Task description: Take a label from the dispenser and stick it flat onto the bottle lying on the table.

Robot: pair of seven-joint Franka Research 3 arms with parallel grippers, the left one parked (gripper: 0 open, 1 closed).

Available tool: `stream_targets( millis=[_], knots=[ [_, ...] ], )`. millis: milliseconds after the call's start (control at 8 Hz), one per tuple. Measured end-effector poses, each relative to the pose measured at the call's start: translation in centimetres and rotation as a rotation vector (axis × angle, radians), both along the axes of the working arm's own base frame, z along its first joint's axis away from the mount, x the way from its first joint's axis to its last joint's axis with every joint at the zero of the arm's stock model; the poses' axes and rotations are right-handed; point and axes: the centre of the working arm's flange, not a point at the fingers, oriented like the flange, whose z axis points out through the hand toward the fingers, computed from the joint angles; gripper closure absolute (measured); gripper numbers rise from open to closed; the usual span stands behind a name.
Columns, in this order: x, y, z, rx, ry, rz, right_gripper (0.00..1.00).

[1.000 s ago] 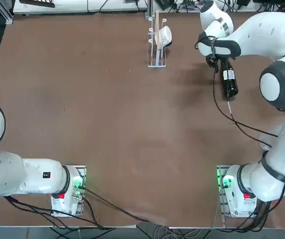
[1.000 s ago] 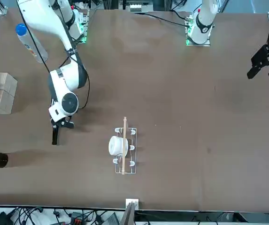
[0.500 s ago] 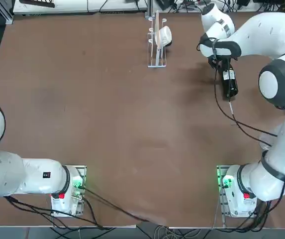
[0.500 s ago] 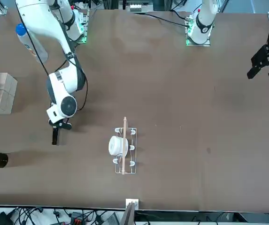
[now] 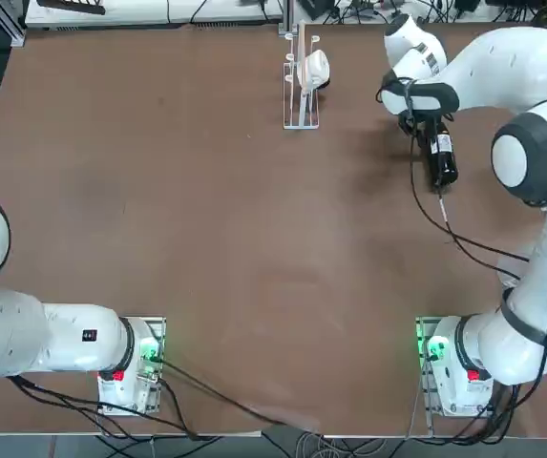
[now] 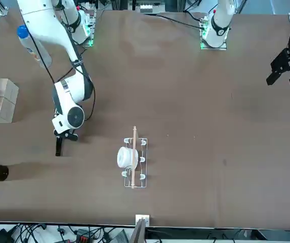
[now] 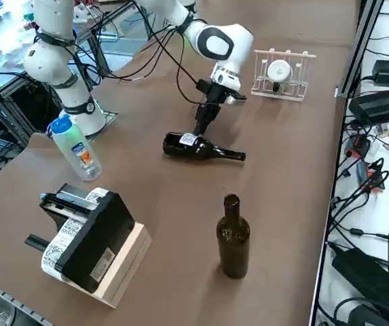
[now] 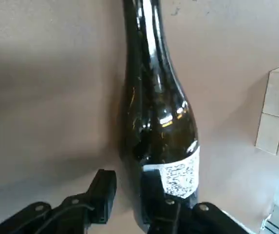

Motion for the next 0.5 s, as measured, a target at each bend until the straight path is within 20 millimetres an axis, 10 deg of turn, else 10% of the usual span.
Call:
stream_targets(
  millis=[500],
  knots=[
    [-0.06,0.48,-1.03,0.003,-0.010,-0.003,0.67]
  ],
)
